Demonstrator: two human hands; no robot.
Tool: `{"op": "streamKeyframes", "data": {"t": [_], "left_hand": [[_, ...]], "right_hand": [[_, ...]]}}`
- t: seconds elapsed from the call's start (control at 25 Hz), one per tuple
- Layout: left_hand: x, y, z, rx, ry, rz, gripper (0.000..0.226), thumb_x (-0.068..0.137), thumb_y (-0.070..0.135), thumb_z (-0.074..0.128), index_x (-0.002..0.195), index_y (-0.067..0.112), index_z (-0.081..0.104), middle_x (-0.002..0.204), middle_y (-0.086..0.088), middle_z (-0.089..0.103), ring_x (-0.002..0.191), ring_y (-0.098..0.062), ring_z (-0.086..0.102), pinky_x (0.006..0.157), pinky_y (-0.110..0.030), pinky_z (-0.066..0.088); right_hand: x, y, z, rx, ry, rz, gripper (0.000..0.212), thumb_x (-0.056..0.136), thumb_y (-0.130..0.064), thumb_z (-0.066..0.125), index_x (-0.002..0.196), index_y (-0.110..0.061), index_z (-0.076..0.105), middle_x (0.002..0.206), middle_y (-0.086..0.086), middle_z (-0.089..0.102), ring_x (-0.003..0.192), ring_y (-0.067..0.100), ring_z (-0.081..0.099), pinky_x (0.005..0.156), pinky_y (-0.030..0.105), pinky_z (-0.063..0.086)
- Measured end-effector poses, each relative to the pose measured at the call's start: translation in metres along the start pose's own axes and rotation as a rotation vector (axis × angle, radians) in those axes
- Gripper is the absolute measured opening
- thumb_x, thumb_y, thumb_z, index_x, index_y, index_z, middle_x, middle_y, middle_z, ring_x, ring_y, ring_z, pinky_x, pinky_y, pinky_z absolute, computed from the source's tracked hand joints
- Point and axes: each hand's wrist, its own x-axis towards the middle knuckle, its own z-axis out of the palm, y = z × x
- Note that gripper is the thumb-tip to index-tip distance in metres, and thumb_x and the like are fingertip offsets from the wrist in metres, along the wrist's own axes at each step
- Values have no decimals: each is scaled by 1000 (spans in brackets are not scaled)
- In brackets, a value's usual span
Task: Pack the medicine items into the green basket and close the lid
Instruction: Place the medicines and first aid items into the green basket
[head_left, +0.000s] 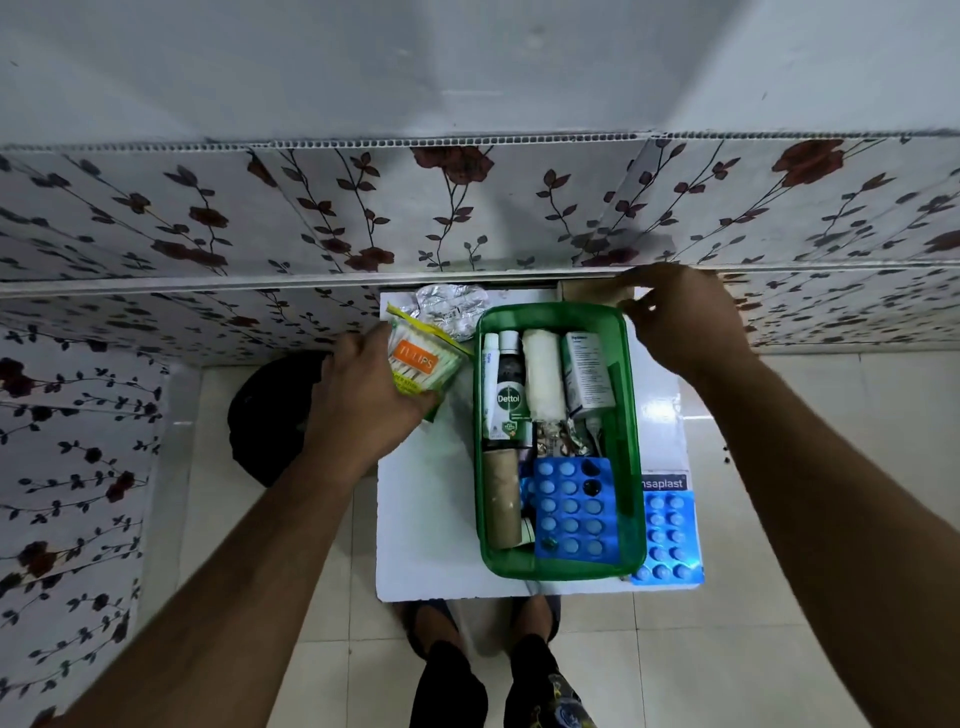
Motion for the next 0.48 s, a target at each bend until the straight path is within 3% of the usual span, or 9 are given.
{"op": "streamKeyframes", "data": {"t": [0.16, 0.4, 0.48], "left_hand": [[6, -2, 11, 87, 27, 40, 89, 60, 50, 78, 135, 23, 39, 121, -15, 51, 108, -39, 52, 87, -50, 48], [7, -2, 21, 117, 109, 21, 84, 61, 44, 80, 130, 13, 41, 120, -15, 55, 107, -39, 54, 84, -51, 48], [5, -3, 21, 89, 103, -1, 81, 59, 41, 79, 125, 13, 43, 118, -13, 56, 105, -38, 55, 83, -52, 49]], "right_hand": [[14, 0, 7, -221, -27, -194, 35, 86, -19, 66, 120, -28, 68, 115, 9, 71, 91, 37, 69, 73, 46, 58], [13, 2, 21, -303, 51, -217, 34, 86, -23, 64, 119, -16, 65, 122, 14, 65, 110, 40, 59, 76, 50, 56], [11, 6, 26, -336, 30, -213, 33, 86, -21, 66, 118, -15, 64, 119, 14, 67, 109, 39, 58, 74, 47, 55]]}}
